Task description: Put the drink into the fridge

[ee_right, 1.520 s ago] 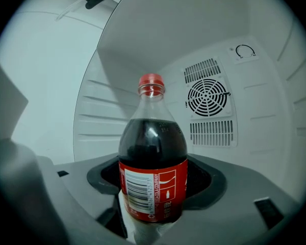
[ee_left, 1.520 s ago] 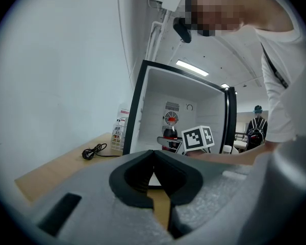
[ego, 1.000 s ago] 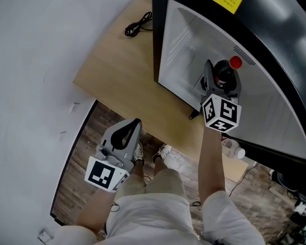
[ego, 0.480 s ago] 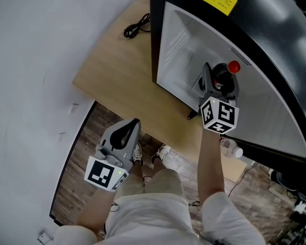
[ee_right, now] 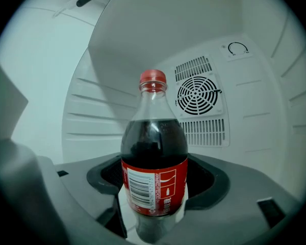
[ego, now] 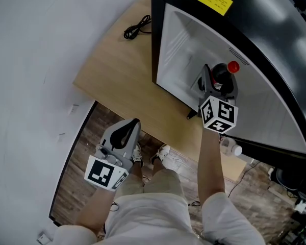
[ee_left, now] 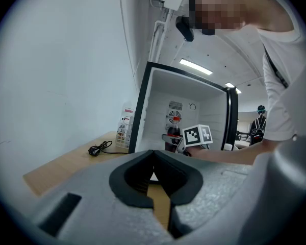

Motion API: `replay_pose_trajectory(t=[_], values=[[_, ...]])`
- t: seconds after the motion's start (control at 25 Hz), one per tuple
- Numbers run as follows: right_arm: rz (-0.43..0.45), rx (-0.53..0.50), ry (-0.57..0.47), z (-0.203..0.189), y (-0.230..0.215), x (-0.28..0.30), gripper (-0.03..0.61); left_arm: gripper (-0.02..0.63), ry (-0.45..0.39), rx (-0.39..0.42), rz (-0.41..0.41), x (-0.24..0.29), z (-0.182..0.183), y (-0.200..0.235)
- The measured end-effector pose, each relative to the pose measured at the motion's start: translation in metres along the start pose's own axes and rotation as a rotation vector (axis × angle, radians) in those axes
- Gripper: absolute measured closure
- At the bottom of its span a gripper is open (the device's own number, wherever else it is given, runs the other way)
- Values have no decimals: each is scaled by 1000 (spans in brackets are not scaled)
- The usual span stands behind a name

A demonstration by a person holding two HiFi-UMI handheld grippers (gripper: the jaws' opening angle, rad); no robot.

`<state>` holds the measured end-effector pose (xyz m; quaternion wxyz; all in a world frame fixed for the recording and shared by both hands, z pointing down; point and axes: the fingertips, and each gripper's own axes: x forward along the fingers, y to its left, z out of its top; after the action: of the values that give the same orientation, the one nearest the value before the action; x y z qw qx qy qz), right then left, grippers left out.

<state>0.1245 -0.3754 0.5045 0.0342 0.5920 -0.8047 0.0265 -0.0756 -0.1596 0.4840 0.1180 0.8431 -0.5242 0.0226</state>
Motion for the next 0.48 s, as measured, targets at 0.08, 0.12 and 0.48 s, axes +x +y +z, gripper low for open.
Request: replay_pose_trajectory(t=[0.08, 0.12, 0.48], values=[[-1, 15, 8, -2, 0, -2, 261, 598, 2, -2, 1, -2, -1, 1], [-2, 24, 14, -3, 0, -3, 259, 598, 3, -4, 1, -3, -1, 1], [-28, 55, 57, -14, -1, -25, 253, 598, 12, 1, -26, -9, -3, -3]])
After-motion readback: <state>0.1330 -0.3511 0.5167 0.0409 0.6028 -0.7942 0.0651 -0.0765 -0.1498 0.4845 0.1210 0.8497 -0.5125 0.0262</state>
